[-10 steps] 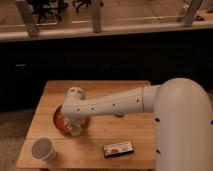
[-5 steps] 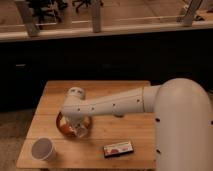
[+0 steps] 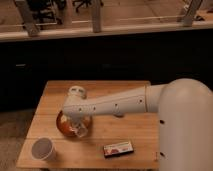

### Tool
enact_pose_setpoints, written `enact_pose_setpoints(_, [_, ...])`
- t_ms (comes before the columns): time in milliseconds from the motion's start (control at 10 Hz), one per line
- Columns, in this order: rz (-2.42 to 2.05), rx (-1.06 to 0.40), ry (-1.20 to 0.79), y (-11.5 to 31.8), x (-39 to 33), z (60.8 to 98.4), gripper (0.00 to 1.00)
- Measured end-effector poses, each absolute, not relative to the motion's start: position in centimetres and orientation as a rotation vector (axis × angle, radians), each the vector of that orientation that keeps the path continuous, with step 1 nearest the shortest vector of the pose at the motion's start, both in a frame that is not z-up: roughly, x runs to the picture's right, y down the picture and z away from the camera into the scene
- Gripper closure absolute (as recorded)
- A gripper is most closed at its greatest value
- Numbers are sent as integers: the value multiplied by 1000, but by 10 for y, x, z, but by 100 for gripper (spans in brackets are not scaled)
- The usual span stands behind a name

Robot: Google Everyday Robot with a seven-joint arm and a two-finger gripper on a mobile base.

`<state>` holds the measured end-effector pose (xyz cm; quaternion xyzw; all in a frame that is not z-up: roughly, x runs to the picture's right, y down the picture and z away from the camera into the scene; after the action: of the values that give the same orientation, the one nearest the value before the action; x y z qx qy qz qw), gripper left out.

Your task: Place the bottle in the ceramic bowl

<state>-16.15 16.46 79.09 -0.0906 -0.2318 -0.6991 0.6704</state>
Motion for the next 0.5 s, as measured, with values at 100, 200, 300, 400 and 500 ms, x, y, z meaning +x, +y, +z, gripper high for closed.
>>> enact_pose_setpoints(100, [-1565,-191,-503,156,-159,790,20])
enact_pose_setpoints(200, [-1558,-178,-486,149,-158,790,20])
enact_pose_setpoints(300, [-1547,-166,-467,137,-157,794,20])
enact_pose_setpoints(400, [-1539,-167,-460,131,-157,797,20])
enact_pose_setpoints(500, [-1533,-171,-458,128,-157,801,20])
